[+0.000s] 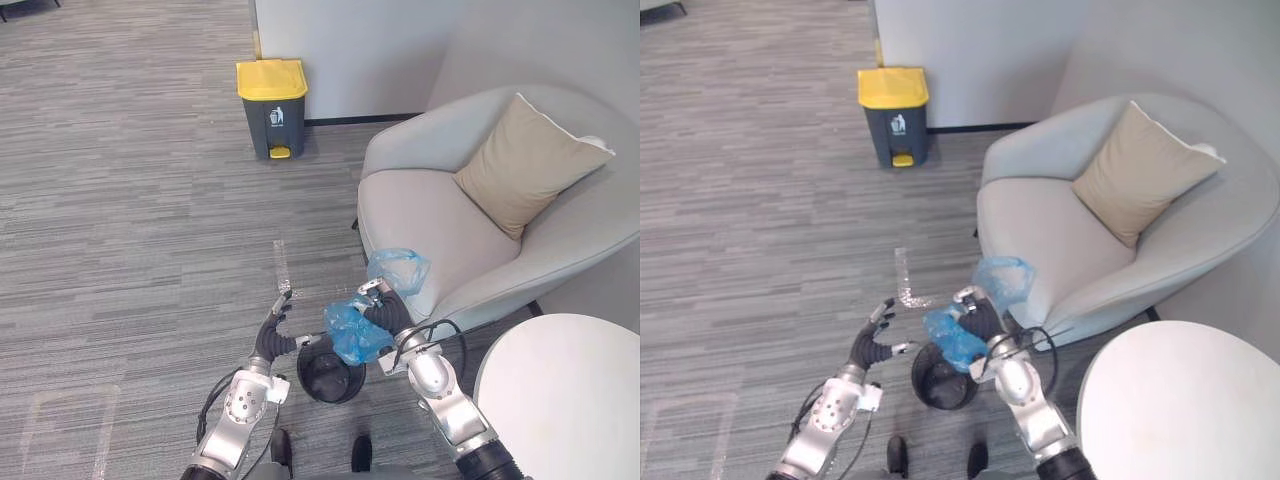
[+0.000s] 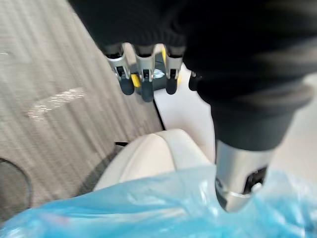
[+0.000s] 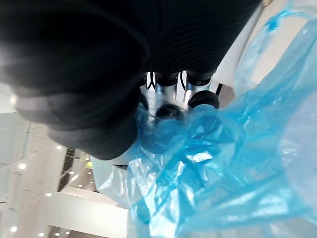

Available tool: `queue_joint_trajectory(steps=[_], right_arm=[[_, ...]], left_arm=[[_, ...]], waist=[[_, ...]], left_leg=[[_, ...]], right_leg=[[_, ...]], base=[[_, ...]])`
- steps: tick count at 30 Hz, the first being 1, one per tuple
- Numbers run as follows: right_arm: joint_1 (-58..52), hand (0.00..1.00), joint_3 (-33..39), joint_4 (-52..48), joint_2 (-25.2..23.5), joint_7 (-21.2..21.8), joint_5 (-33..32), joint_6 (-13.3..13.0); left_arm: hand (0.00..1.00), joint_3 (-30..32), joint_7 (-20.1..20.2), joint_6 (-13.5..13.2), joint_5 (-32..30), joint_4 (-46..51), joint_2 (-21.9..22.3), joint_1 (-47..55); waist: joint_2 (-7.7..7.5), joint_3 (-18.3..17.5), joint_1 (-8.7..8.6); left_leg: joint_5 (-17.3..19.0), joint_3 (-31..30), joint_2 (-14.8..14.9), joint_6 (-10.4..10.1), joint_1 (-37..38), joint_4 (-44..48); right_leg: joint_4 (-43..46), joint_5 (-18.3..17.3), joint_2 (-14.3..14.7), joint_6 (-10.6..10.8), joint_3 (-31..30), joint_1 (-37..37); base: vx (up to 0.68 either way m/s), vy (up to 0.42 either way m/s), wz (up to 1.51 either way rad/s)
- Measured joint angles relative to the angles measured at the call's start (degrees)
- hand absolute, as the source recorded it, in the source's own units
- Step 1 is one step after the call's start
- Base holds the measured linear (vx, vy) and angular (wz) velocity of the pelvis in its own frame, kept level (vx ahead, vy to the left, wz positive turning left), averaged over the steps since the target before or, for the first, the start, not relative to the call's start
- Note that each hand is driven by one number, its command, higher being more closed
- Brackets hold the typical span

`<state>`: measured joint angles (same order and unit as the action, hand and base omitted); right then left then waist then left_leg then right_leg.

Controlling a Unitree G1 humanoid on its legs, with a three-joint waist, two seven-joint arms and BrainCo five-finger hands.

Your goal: Gather rubbish on tea table into small bin, then transfer packed bag to large trash can.

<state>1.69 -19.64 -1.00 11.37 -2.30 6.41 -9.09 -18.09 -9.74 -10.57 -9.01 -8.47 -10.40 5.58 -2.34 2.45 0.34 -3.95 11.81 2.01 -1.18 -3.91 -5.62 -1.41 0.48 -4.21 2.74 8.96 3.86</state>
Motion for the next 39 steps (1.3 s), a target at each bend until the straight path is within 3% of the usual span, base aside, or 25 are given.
queue_joint_trajectory(steps=[14,22,30,38,39], right_arm=[[2.9,1.00,-1.7,-0.6,-0.8,1.3,-3.7,0.0],[7.1,1.00,-4.5,-1.6,-2.8,1.4,-7.1,0.1],[10.9,1.00,-11.5,-5.7,-5.1,3.3,-14.6,0.1],[13.1,1.00,-16.9,-5.8,-7.4,4.4,-22.9,0.1],[13.3,1.00,-17.4,-5.9,-7.4,4.4,-24.5,0.1]], left_arm=[[0.00,-4.4,-0.1,0.1,-2.3,0.9,0.7,-4.2],[0.00,-5.5,0.0,1.5,-2.3,-3.7,1.8,-5.4],[0.00,-5.2,-0.5,2.4,-2.3,-5.9,2.2,-5.5],[0.00,-5.5,-3.6,2.7,-2.4,-9.8,2.4,-7.4],[1.00,-5.5,-4.2,2.8,-2.4,-10.4,2.6,-7.9]], waist=[[-0.31,-2.5,-0.84],[-0.35,-3.1,-1.06],[-1.40,-3.9,-1.07],[-2.41,-4.6,-1.19],[-2.43,-4.6,-1.20]], left_leg=[[-0.4,0.0,-0.1,0.3,0.2,-0.2],[-0.9,0.0,0.0,0.2,0.3,-0.3],[-1.1,0.0,0.2,0.0,0.3,-0.3],[-1.2,0.1,0.3,-0.1,0.7,-0.3],[-1.2,0.2,0.3,-0.1,0.8,-0.3]], right_leg=[[-0.4,0.7,0.1,-0.3,-0.7,0.0],[-0.9,1.2,0.2,-0.3,-1.2,0.1],[-0.9,1.5,0.5,-0.5,-1.5,0.1],[-0.8,1.6,0.5,-0.5,-1.7,0.0],[-0.8,1.7,0.5,-0.5,-1.8,-0.1]], base=[[0.01,0.002,-0.01],[-0.01,0.003,-0.01],[0.00,0.000,0.00],[0.00,0.000,0.00],[-0.01,0.010,-0.04]])
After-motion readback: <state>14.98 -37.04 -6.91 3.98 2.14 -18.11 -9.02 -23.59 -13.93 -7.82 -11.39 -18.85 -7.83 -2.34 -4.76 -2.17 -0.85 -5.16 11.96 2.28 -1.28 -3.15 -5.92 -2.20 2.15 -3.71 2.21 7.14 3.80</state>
